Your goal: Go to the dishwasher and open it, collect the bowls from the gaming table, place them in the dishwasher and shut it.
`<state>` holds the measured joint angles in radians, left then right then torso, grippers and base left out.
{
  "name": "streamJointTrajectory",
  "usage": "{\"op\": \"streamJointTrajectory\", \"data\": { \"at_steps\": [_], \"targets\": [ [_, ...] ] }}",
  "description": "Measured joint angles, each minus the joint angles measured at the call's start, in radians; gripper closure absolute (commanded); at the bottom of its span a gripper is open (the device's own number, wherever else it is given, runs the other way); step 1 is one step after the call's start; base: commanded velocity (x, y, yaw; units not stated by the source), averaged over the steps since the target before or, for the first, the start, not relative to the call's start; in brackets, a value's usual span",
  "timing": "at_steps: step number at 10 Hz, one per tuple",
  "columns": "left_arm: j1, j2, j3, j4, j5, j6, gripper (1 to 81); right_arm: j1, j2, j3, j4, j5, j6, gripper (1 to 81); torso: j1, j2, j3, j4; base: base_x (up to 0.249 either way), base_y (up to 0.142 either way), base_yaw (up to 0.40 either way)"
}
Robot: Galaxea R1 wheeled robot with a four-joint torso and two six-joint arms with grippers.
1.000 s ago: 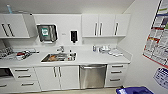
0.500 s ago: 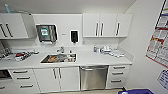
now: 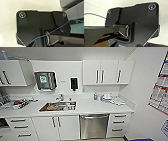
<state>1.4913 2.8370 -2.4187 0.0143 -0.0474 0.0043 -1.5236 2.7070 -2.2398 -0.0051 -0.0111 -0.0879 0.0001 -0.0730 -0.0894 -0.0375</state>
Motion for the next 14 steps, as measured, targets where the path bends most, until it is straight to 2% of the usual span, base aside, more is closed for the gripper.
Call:
{"op": "streamJointTrajectory", "data": {
  "at_steps": [5,14],
  "targets": [
    [-0.001,0.0,0.0,0.0,0.0,0.0,1.0,-0.001,0.0,-0.001,0.0,0.0,0.0,1.0,0.0,0.0,0.0,0.0,0.093,0.0,0.0],
    [0.002,0.003,-0.002,0.0,0.0,0.0,1.0,-0.004,0.002,-0.008,-0.001,-0.002,0.0,1.0,-0.001,0.0,0.0,0.0,0.093,0.054,0.0]
  ]
}}
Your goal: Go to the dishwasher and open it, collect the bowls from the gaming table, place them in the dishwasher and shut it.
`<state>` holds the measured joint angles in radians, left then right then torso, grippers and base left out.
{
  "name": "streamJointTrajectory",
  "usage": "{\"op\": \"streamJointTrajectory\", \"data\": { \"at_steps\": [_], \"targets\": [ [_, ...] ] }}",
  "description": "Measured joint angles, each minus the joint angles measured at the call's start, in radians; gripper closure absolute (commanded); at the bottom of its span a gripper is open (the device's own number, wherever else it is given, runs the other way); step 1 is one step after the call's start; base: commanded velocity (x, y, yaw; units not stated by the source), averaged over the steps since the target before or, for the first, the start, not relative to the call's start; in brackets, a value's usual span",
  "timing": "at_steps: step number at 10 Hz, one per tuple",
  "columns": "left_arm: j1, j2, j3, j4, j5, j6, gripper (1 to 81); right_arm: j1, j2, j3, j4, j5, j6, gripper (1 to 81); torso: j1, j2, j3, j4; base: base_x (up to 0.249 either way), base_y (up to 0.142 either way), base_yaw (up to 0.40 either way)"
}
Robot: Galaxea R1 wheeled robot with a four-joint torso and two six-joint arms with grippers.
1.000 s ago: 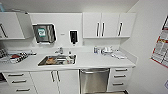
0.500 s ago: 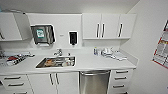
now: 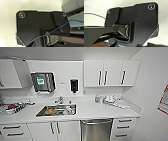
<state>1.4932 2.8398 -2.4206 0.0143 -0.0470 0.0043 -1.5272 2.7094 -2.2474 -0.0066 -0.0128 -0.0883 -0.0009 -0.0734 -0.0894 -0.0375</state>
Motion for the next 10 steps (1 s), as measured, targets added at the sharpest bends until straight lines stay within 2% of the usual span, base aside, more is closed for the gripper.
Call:
{"op": "streamJointTrajectory", "data": {
  "at_steps": [10],
  "targets": [
    [-0.001,0.0,0.0,0.0,0.001,0.0,1.0,-0.005,0.0,0.0,0.0,0.002,0.0,1.0,0.0,0.0,0.0,0.0,0.094,0.0,0.0]
  ]
}}
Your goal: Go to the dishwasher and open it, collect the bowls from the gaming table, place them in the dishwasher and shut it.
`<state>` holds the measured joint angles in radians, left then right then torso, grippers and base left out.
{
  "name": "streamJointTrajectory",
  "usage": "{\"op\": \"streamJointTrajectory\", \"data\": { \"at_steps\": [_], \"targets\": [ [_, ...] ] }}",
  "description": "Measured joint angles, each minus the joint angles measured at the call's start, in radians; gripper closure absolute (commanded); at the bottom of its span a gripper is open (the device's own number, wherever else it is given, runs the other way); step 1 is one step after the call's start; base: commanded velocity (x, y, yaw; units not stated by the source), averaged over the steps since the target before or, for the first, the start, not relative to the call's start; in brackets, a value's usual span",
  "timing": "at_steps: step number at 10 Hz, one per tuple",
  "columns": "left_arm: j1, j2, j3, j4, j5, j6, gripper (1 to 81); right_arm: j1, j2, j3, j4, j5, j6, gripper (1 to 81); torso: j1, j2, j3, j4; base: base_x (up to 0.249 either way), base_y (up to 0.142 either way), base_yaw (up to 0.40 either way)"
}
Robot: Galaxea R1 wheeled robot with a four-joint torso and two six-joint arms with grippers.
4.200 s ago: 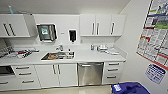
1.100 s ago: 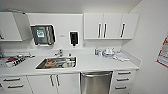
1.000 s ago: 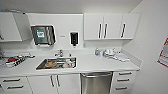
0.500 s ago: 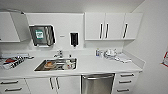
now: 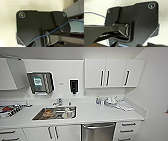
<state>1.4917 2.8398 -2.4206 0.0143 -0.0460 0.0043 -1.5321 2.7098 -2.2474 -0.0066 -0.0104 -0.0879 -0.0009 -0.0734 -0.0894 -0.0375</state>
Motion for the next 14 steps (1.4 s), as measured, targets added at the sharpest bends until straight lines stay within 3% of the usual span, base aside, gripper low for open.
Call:
{"op": "streamJointTrajectory", "data": {
  "at_steps": [14],
  "targets": [
    [0.008,0.0,0.0,0.0,-0.021,0.0,1.0,-0.002,0.0,-0.004,0.002,0.01,0.003,1.0,0.0,0.0,0.0,0.0,0.115,0.0,0.0]
  ]
}}
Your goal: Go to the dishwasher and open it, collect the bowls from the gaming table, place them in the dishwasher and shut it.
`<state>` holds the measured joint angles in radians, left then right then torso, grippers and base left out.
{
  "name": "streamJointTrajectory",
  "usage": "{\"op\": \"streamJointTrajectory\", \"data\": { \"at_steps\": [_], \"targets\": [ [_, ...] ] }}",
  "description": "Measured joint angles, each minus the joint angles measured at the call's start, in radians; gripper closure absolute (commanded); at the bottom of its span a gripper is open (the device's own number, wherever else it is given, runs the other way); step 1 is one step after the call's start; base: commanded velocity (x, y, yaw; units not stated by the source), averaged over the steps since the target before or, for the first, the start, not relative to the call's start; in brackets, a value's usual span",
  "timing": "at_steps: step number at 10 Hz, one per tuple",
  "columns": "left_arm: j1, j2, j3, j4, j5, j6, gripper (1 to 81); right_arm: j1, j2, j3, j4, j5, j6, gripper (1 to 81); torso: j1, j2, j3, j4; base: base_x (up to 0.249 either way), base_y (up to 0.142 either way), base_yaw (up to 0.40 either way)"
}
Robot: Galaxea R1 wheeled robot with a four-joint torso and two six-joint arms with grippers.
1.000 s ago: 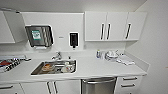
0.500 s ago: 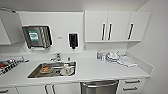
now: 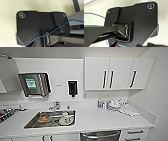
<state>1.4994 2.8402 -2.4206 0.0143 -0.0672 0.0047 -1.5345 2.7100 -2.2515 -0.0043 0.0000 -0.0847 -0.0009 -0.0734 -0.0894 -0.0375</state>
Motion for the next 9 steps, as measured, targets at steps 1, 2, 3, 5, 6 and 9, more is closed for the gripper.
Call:
{"op": "streamJointTrajectory", "data": {
  "at_steps": [1,2,3,5,6,9],
  "targets": [
    [0.0,0.0,0.0,0.0,0.0,0.0,1.0,0.0,0.0,0.0,0.0,0.0,0.0,1.0,0.0,0.0,0.0,0.0,0.122,0.0,0.0],
    [0.0,0.0,0.0,0.0,0.0,0.0,1.0,0.0,0.0,0.0,0.0,0.0,0.001,1.0,0.0,0.0,0.0,0.0,0.122,0.0,0.0],
    [0.0,0.002,0.0,0.0,0.0,0.0,1.0,0.0,0.0,0.0,0.0,0.0,0.001,1.0,0.0,0.0,0.0,0.0,0.122,0.0,0.0],
    [-0.001,0.003,0.0,0.0,0.0,0.0,1.0,0.0,0.0,0.0,0.0,0.0,0.002,1.0,0.0,0.0,0.0,0.0,0.099,0.0,0.0],
    [-0.004,0.003,0.0,0.0,0.0,0.0,1.0,0.003,0.0,0.0,0.0,0.0,0.001,1.0,0.001,0.0,0.0,0.0,0.0,0.0,0.0],
    [0.001,0.011,0.0,0.001,0.0,0.0,1.0,0.002,0.0,0.0,0.0,0.0,0.004,1.0,0.001,0.0,0.0,0.0,0.0,0.0,0.0]
  ]
}}
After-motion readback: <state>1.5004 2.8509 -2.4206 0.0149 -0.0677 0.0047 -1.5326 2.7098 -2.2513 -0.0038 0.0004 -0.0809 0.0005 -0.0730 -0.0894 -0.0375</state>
